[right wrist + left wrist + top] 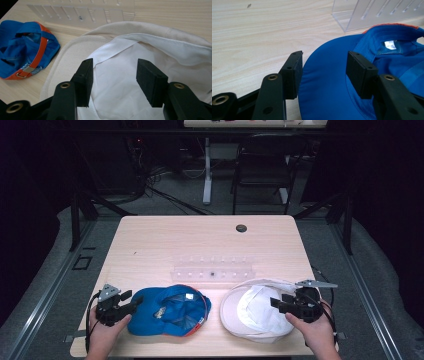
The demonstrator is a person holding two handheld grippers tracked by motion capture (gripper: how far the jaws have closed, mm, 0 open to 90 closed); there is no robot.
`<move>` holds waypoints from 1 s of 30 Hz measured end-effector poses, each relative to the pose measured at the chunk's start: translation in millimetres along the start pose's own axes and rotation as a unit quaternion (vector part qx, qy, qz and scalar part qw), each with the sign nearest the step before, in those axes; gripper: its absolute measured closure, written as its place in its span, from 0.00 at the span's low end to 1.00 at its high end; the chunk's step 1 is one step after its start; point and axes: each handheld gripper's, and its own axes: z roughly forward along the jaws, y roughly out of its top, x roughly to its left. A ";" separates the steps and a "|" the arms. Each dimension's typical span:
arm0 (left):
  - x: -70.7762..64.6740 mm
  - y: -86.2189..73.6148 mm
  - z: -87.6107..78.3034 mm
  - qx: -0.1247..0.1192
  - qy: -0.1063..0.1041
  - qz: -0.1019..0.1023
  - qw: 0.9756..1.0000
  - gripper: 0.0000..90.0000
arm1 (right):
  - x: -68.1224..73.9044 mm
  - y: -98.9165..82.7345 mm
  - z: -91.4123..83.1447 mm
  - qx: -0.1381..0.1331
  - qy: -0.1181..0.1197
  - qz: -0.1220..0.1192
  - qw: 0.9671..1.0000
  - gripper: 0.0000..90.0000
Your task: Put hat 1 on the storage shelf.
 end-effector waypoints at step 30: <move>-2.3 -2.7 2.9 0.008 0.002 0.005 1.000 0.53 | -58.2 37.6 -21.0 0.137 -0.101 0.122 0.978 0.57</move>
